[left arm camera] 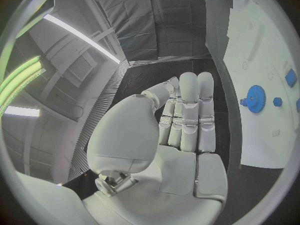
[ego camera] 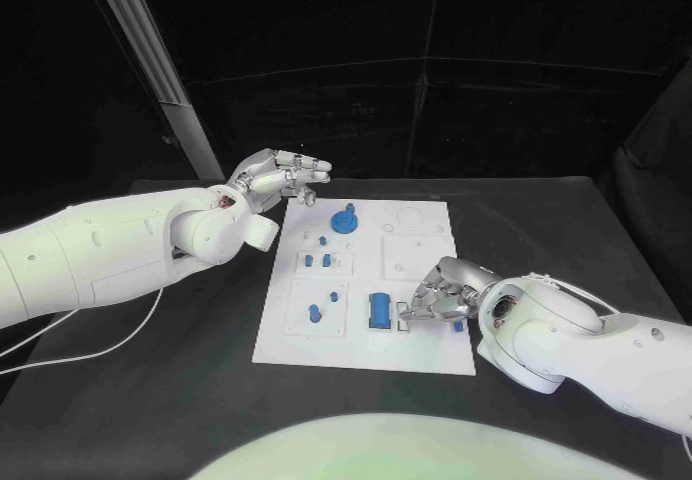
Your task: Assemble the parts on the task board
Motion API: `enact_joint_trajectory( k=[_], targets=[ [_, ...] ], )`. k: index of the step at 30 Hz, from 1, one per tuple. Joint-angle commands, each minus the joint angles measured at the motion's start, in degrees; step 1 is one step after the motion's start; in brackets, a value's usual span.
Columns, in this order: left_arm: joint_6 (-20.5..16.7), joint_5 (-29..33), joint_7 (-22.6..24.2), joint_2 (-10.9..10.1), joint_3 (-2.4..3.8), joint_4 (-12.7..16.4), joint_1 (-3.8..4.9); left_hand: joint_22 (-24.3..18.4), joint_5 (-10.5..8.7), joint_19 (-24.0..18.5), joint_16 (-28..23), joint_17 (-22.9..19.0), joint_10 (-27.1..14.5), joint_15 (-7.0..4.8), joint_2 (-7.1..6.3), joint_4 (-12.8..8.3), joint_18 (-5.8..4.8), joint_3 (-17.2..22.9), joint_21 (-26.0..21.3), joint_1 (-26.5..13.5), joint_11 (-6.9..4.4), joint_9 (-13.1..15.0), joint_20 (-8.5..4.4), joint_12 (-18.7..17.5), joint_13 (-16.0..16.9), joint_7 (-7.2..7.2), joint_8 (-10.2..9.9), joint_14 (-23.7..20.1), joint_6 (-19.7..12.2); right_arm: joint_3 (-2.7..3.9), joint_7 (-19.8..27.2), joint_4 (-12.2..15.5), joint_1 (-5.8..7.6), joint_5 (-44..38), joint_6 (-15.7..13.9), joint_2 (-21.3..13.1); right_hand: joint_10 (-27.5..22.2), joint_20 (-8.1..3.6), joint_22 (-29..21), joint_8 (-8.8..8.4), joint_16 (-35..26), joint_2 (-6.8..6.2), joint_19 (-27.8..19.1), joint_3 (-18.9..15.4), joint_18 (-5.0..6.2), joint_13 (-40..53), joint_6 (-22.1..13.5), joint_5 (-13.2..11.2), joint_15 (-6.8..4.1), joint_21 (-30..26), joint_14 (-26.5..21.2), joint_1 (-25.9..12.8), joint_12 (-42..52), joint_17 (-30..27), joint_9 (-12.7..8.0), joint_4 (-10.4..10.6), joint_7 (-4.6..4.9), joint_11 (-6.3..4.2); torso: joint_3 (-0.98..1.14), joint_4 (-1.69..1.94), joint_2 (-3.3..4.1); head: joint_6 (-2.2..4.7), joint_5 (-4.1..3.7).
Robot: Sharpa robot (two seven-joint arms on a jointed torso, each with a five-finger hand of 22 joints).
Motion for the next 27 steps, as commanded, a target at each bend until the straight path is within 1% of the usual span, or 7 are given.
enact_joint_trajectory(
  k=[1,7,10,14,19,23,27],
  targets=[
    [0.62,0.19,0.12,-0.08,0.05,0.09,0.09,0.05,-0.36,0.02,-0.28,-0.05,-0.47,0.02,0.36,-0.44,0.34,0.01,-0.17,-0.28,-0.07,0.09,-0.2,0.12,0.06,0.2,-0.35,-0.15,0.19,0.01,7.19,1.18,0.08,2.57,-3.25,-2.52,-0.19,-0.04,12.81,-0.51,-0.3,1.53,4.59,-0.01,-0.59,-0.03,-1.2,2.51,0.05,0.29,2.9,0.47,-0.28,0.19,-0.34,-0.95,0.18,0.08,-0.07,-0.09,-0.05,0.13,-0.2],
    [0.62,0.19,0.19,-0.14,0.04,0.16,0.09,0.06,-0.35,0.02,-0.28,-0.07,-0.5,0.02,0.35,-0.48,0.34,0.01,-0.18,-0.29,-0.06,0.09,-0.2,0.14,0.08,0.2,-0.37,-0.16,0.19,0.02,9.93,2.2,0.14,3.37,-1.99,-7.82,0.11,0.21,13.13,-0.61,0.13,2.88,4.79,-0.09,-0.69,0.25,-2.51,3.76,0.3,0.58,3.08,1.24,-0.06,1.02,-1.7,-2.07,0.52,0.36,-0.08,-0.21,-0.16,0.36,-0.87],
    [0.68,0.19,0.24,-0.16,0.03,0.3,0.08,0.06,-0.35,0.01,-0.29,-0.07,-0.5,0.02,0.34,-0.48,0.34,0.0,-0.18,-0.31,-0.06,0.09,-0.2,0.15,0.08,0.21,-0.37,-0.17,0.18,0.01,9.36,2.25,0.16,2.26,-0.6,-10.3,0.26,0.26,13.29,-0.5,0.36,3.3,4.89,-0.2,-0.74,0.37,-2.21,3.78,0.32,0.73,3.17,1.23,0.05,1.43,-2.09,-2.23,0.49,0.36,-0.11,-0.32,-0.24,0.45,-1.28],
    [0.77,0.19,0.29,-0.16,0.02,0.42,0.08,0.05,-0.4,-0.01,-0.31,-0.09,-0.53,0.04,0.3,-0.48,0.33,-0.05,-0.2,-0.41,-0.04,0.1,-0.18,0.17,0.11,0.22,-0.39,-0.2,0.18,0.0,7.21,2.07,0.15,-0.5,1.21,-11.79,0.41,0.3,13.43,-0.3,0.42,3.14,4.98,-1.12,-0.78,0.38,-1.24,3.46,0.31,0.86,3.19,0.45,0.01,1.56,-2.59,-2.33,0.39,0.31,-0.06,-0.34,-0.21,0.55,-1.83],
    [0.86,0.19,0.33,-0.12,0.0,0.49,0.06,0.05,-0.4,-0.01,-0.31,-0.09,-0.53,0.04,0.3,-0.48,0.33,-0.05,-0.2,-0.41,-0.04,0.1,-0.18,0.17,0.11,0.22,-0.39,-0.2,0.18,-0.02,3.99,1.19,0.12,-3.65,3.37,-11.66,0.41,0.24,13.31,-0.01,0.27,2.97,4.9,-2.4,-0.74,0.22,0.06,3.24,0.2,0.74,3.12,-1.0,-0.27,1.37,-2.63,-1.99,0.12,0.13,-0.01,-0.42,-0.17,0.62,-2.15],
    [0.98,0.19,0.36,-0.08,-0.03,0.5,0.04,0.05,-0.44,-0.04,-0.33,-0.11,-0.56,0.06,0.3,-0.44,0.32,-0.1,-0.23,-0.52,-0.02,0.11,-0.17,0.18,0.13,0.23,-0.4,-0.23,0.19,-0.03,2.15,0.19,0.09,-5.11,4.52,-10.63,0.4,0.21,13.22,0.01,0.21,2.96,4.83,-2.76,-0.71,0.16,0.29,3.2,0.15,0.65,3.1,-1.47,-0.37,1.3,-2.56,-1.79,0.05,0.08,0.02,-0.26,-0.14,0.59,-2.36],
    [1.07,0.19,0.37,-0.08,-0.05,0.52,0.03,0.05,-0.47,-0.05,-0.34,-0.12,-0.57,0.07,0.31,-0.41,0.32,-0.13,-0.24,-0.61,-0.01,0.12,-0.16,0.2,0.14,0.23,-0.41,-0.25,0.19,-0.05,1.03,-0.78,0.05,-5.84,5.54,-9.54,0.38,0.2,13.19,0.0,0.19,2.95,4.82,-2.81,-0.7,0.13,0.3,3.2,0.14,0.62,3.09,-1.52,-0.41,1.27,-2.56,-1.76,0.05,0.07,-0.05,-0.14,-0.12,0.59,-2.48]
  ],
)
